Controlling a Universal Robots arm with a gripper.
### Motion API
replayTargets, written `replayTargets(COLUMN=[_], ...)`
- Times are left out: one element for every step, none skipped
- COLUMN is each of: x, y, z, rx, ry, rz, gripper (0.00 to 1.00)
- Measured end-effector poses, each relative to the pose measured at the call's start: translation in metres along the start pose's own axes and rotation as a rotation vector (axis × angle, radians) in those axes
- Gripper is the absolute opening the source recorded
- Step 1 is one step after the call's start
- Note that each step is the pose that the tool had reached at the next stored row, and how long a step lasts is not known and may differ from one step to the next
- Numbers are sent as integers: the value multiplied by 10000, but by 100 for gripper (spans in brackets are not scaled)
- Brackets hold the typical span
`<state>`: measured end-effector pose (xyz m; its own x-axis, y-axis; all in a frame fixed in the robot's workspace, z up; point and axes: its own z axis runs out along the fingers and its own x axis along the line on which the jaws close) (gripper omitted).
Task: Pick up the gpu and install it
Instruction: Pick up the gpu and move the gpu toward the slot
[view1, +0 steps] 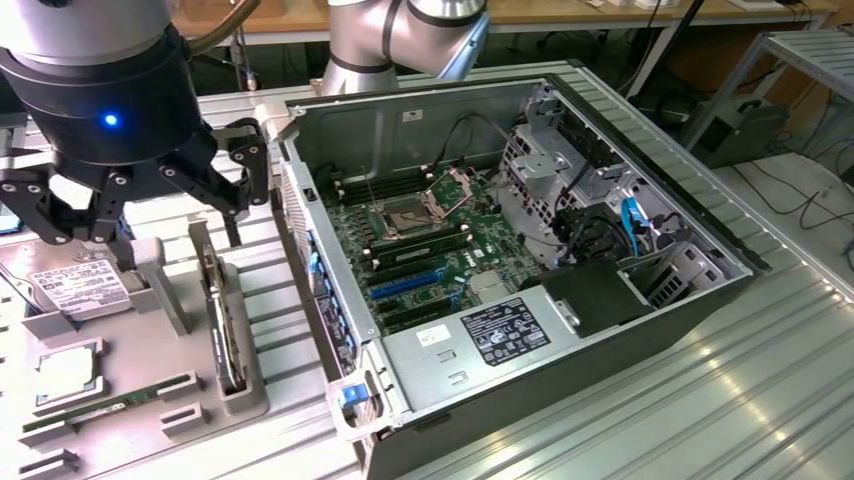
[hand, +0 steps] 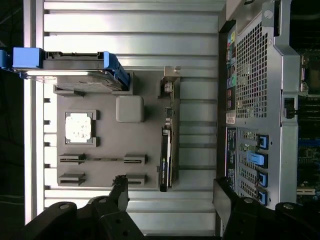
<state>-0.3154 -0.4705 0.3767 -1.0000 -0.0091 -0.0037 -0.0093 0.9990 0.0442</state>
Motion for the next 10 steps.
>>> replayTargets(x=[0, -1, -1, -2, -2, -3, -3, -3, -4, -4], y=[19, 35, 72, 112, 137, 179, 211, 243, 272, 292], z=[5, 8, 11, 14, 18, 22, 25, 28, 33, 39], rx=[4, 5, 9, 11, 10, 9, 10, 11, 9, 9], ry=[0, 0, 0, 1, 1, 1, 3, 5, 3, 3], rz=[-3, -7, -13, -18, -22, -40, -57, -71, -79, -79], gripper=[78, 78, 78, 78, 78, 78, 78, 78, 78, 78])
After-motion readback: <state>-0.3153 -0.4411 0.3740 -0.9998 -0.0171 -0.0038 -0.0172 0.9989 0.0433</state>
